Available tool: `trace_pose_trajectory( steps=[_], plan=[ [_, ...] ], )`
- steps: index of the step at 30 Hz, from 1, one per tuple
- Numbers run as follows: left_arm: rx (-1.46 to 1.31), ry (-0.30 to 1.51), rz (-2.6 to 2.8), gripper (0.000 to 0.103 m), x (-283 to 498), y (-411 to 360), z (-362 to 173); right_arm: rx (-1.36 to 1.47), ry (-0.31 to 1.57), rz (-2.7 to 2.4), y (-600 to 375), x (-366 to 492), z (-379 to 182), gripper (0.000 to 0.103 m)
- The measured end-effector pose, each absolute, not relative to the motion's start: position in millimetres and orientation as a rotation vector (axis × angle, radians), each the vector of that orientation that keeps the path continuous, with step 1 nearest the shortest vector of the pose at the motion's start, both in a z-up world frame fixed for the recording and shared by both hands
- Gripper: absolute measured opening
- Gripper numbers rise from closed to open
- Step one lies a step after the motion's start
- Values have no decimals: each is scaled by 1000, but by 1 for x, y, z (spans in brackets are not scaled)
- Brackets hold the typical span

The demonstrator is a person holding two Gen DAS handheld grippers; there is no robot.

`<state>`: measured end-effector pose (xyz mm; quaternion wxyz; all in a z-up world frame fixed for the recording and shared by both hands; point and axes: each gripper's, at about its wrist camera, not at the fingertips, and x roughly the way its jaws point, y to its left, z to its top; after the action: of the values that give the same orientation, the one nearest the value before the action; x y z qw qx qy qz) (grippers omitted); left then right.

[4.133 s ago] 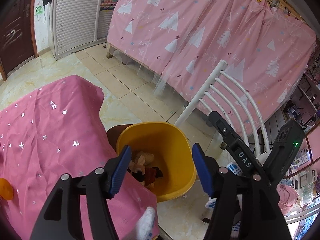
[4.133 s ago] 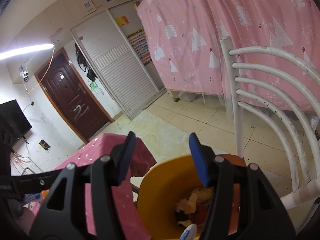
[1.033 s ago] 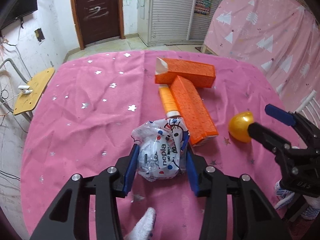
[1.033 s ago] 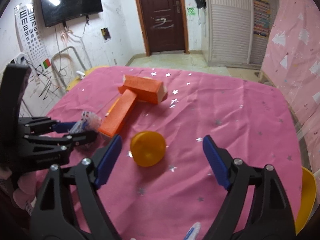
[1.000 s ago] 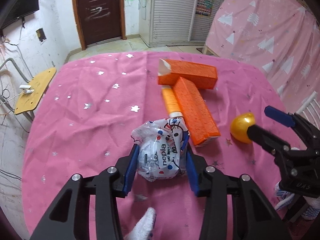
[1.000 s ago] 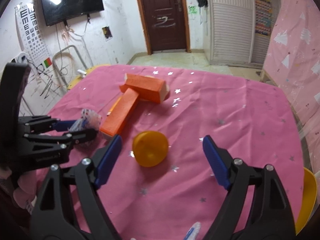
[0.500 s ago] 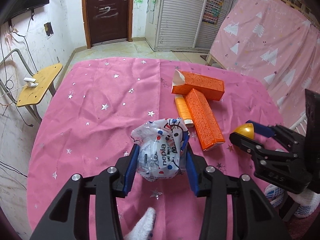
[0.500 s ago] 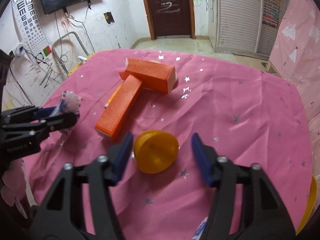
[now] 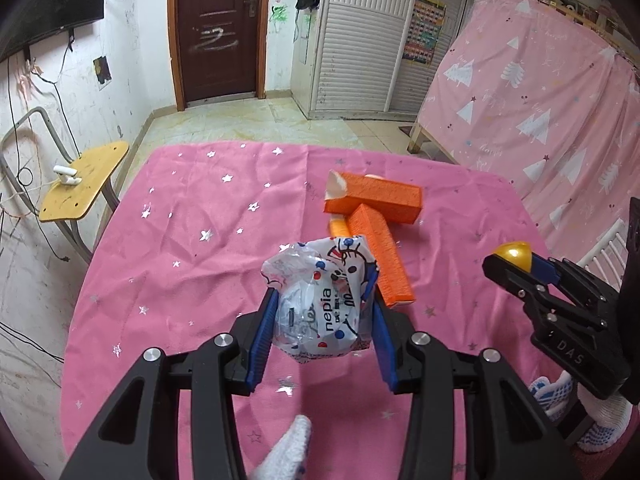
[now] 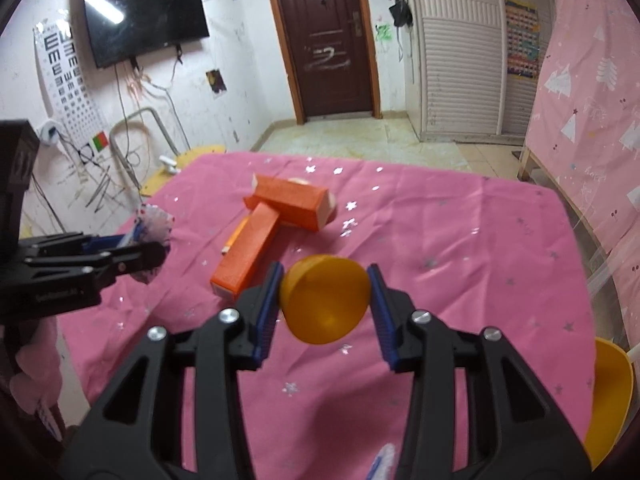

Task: Collect trash
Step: 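Grasp the Nepia tissue pack with the left tool while the right tool grasps the orange lid, then carry the tissue pack and orange lid to the yellow bin and release both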

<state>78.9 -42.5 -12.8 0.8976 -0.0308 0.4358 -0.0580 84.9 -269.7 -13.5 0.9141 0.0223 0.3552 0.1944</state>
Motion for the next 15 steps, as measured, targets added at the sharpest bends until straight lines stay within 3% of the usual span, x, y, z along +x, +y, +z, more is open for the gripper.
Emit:
trace_pose_trajectory(
  steps=[15],
  plan=[
    [41,857,-196,36,72,-119,15,180,620,231,-373,63,-3,41]
  ],
)
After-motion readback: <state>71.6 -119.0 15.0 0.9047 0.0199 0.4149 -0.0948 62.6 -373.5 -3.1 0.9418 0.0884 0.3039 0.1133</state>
